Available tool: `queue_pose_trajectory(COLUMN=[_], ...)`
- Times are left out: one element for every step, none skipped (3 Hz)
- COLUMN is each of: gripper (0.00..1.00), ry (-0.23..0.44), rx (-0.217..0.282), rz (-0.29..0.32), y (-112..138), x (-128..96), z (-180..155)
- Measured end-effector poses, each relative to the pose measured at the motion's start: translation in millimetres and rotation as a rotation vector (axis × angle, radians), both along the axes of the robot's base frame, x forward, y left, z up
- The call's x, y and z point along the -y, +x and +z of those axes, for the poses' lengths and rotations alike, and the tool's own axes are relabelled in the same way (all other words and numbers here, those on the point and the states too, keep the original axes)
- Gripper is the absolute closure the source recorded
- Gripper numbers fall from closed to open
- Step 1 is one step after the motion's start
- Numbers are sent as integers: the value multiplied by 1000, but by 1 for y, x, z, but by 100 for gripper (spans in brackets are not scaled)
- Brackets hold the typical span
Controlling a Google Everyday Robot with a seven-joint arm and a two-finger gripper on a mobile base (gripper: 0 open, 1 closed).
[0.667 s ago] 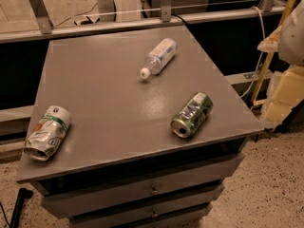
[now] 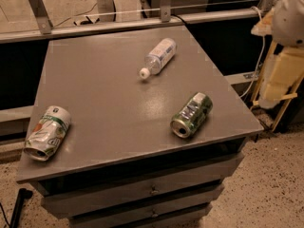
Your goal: Move blue plastic bottle near 7up can
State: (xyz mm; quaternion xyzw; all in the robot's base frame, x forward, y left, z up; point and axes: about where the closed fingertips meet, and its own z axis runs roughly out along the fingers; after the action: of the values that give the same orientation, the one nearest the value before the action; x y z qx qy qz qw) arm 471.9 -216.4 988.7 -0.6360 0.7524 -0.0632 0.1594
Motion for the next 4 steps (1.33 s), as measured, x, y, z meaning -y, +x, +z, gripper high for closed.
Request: queue_pose_trajectory(gripper=[0, 0, 0, 0], ry=[-140, -200, -201, -261], rx=[91, 213, 285, 227], rz=[186, 366, 419, 469], y=[75, 143, 158, 170], x=[-15, -53, -67, -67], z=[25, 54, 77, 57])
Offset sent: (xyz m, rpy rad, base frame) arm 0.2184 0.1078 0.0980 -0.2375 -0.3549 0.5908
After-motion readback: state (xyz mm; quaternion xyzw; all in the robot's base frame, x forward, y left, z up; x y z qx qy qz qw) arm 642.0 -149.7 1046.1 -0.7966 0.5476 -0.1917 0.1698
